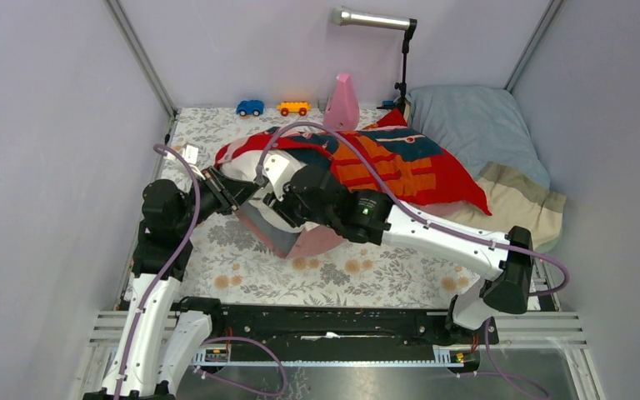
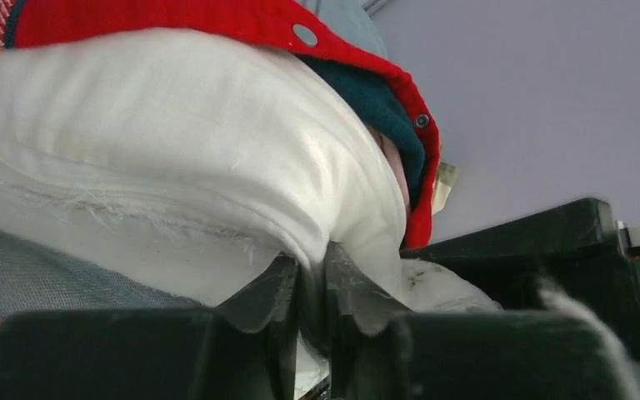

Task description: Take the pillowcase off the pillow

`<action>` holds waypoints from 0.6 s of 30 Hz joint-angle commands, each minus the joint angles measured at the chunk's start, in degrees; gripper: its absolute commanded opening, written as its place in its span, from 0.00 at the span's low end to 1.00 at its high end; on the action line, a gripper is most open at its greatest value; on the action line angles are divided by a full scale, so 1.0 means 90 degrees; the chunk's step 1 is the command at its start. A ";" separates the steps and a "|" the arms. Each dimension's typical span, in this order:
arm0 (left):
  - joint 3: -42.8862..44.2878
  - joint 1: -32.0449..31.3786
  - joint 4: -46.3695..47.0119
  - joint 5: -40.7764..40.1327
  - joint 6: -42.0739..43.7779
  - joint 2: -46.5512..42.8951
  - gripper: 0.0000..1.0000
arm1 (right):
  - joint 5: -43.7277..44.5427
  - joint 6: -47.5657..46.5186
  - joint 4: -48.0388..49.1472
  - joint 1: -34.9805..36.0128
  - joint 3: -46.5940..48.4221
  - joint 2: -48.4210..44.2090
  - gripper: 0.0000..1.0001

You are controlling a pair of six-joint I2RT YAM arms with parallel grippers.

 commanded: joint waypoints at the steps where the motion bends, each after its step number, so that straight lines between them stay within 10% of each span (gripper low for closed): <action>1: 0.0475 -0.0035 0.0014 -0.1137 0.0141 -0.0060 0.30 | 0.1099 0.0035 0.0500 -0.0010 -0.0429 -0.0298 0.30; 4: 0.0549 -0.0035 -0.0691 -0.2225 0.0262 0.0265 0.51 | 0.1151 0.0126 0.1022 -0.0011 -0.1234 -0.0938 0.01; 18: 0.0849 0.0092 -0.1020 -0.3212 0.0510 0.1319 0.77 | 0.2797 0.0602 0.1161 -0.0030 -0.2142 -0.2781 0.00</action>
